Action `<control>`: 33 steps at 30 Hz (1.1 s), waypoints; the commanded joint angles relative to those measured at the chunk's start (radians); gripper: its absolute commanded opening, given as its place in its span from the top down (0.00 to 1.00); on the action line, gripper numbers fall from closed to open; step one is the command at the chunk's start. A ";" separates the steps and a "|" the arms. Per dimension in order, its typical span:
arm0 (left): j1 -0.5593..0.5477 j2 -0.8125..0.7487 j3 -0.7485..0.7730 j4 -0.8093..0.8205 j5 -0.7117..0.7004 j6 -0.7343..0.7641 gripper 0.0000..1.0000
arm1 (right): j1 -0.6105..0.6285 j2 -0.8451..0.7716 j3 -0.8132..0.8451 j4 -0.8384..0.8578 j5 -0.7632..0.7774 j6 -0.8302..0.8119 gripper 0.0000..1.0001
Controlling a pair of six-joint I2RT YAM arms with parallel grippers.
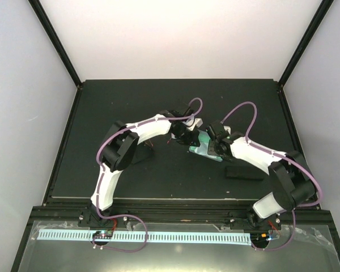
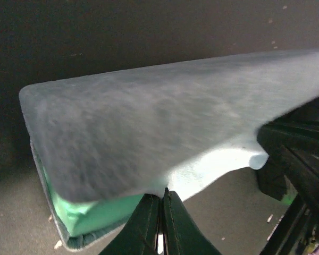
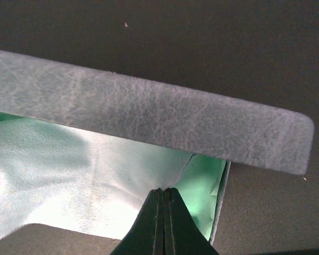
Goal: Organize the sunglasses
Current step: Place the glasses cleaning cloth in the sunglasses case.
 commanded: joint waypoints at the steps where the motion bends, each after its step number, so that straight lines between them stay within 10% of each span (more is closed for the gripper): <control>1: 0.004 0.048 0.050 -0.009 0.009 0.005 0.98 | -0.008 0.024 0.007 0.008 0.049 0.008 0.99; 33: 0.005 -0.051 0.073 -0.068 -0.044 0.029 0.99 | -0.010 -0.094 0.001 -0.044 0.048 0.058 0.99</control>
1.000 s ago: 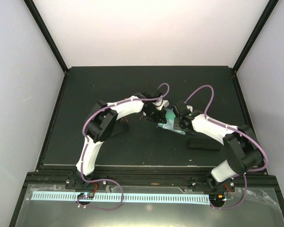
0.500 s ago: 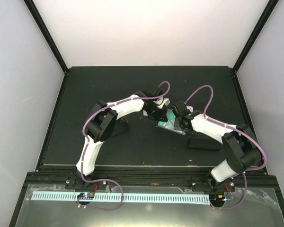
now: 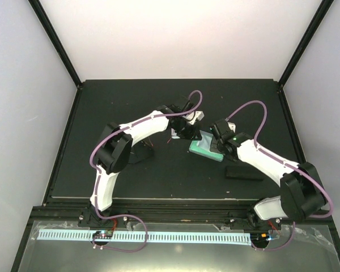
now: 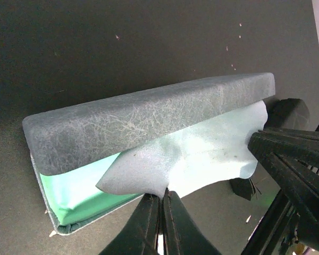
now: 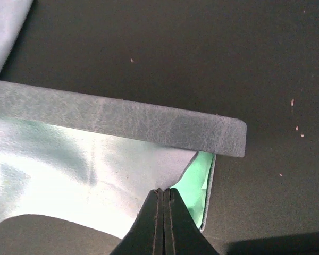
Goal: Organize the sunglasses
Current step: Place the glasses cleaning cloth in the sunglasses case.
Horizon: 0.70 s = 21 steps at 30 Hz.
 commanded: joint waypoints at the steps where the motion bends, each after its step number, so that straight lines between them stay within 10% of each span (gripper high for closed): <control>1: 0.005 0.009 0.035 -0.050 -0.036 0.021 0.99 | -0.008 0.038 0.001 -0.013 0.021 0.031 0.99; 21: 0.010 0.150 0.153 -0.141 -0.030 0.026 0.98 | -0.025 0.160 -0.015 0.053 0.010 0.034 0.99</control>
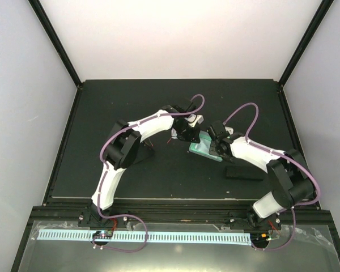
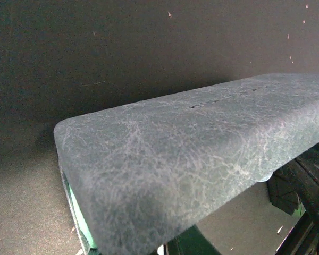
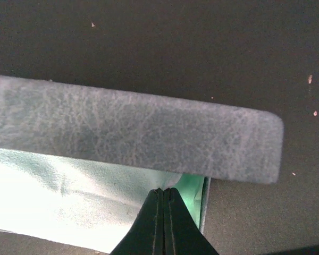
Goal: Organize the sunglasses
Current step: Place the glasses cleaning cloth in the sunglasses case.
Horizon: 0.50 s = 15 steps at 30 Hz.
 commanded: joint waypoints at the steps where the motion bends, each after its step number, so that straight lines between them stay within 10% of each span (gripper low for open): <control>1: 0.005 0.027 0.051 -0.046 0.007 0.010 0.99 | -0.010 0.022 -0.008 0.025 0.011 0.009 0.99; 15: 0.005 0.064 0.089 -0.080 0.017 0.023 0.98 | -0.017 0.032 -0.005 0.009 0.013 -0.006 0.86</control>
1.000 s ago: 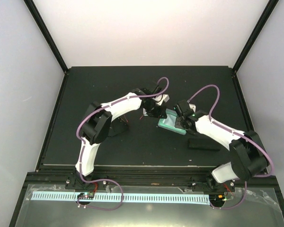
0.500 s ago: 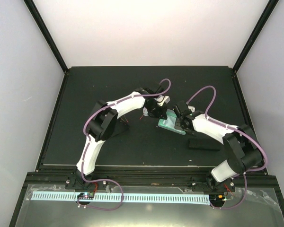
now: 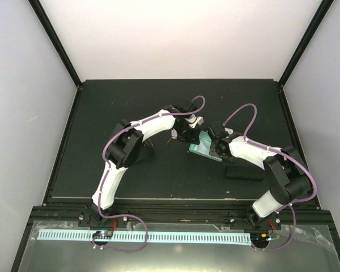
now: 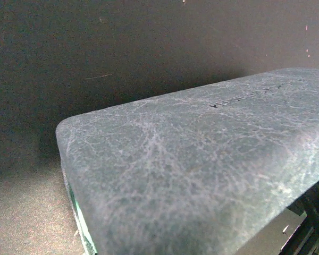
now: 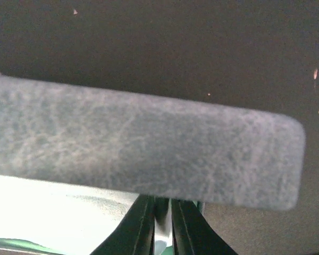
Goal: Organize the sunglasses
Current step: Place the glasses cleaning cloth in the sunglasses case.
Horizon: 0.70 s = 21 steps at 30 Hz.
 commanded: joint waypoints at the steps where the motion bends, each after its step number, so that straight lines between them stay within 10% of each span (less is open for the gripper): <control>1: 0.004 0.024 0.051 -0.032 0.015 0.019 0.98 | -0.007 -0.027 0.000 -0.009 0.023 -0.004 0.81; 7: 0.004 0.031 0.058 -0.036 0.015 0.022 0.99 | -0.006 -0.077 0.020 -0.021 0.041 -0.028 0.71; 21: 0.005 0.042 0.064 -0.049 0.016 0.025 0.98 | -0.006 0.076 0.015 0.107 -0.078 -0.070 0.86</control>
